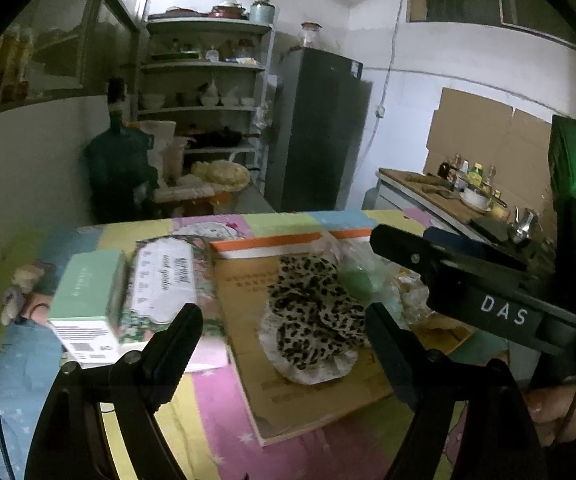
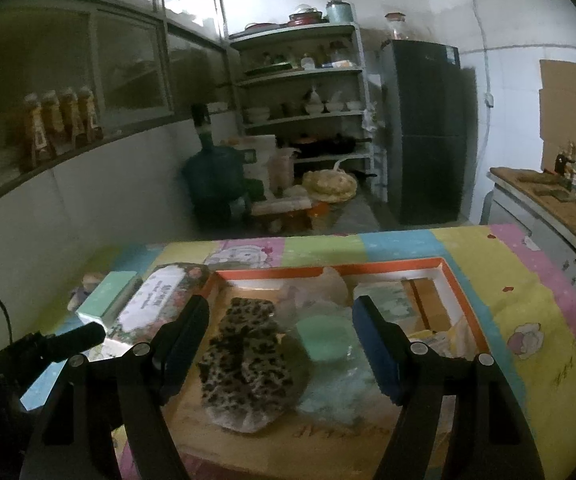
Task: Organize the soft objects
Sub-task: 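Move both open tools back toward the remaining items on the bed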
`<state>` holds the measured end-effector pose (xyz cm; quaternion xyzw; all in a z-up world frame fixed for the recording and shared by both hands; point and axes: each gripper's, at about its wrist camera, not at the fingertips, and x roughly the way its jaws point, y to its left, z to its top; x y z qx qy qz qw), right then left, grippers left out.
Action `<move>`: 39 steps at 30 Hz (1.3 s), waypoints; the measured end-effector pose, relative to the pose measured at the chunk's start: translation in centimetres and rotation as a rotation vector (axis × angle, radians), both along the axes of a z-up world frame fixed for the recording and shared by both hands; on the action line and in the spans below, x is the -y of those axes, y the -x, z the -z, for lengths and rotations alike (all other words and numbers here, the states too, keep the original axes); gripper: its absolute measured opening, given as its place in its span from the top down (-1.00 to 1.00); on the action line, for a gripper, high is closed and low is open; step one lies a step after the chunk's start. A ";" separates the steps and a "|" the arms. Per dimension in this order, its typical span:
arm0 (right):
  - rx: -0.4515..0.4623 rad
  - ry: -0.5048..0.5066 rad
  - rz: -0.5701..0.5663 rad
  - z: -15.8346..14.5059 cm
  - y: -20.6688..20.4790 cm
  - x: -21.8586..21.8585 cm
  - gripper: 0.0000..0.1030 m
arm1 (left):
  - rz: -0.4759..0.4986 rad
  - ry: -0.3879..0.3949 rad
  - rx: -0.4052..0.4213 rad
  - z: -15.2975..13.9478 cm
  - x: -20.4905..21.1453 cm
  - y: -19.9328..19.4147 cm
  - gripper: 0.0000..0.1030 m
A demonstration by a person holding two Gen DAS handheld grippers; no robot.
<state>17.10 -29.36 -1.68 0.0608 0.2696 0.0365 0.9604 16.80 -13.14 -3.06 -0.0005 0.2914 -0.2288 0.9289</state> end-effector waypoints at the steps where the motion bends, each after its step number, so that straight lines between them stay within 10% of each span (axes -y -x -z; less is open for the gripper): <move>1: 0.003 0.000 -0.003 -0.1 0.2 -0.3 -0.46 | -0.004 0.000 0.004 -0.1 -0.1 0.2 -0.61; 39: 0.029 0.023 -0.267 -1.6 2.1 -14.5 -0.47 | -0.330 0.027 0.037 0.4 -17.8 2.8 -0.61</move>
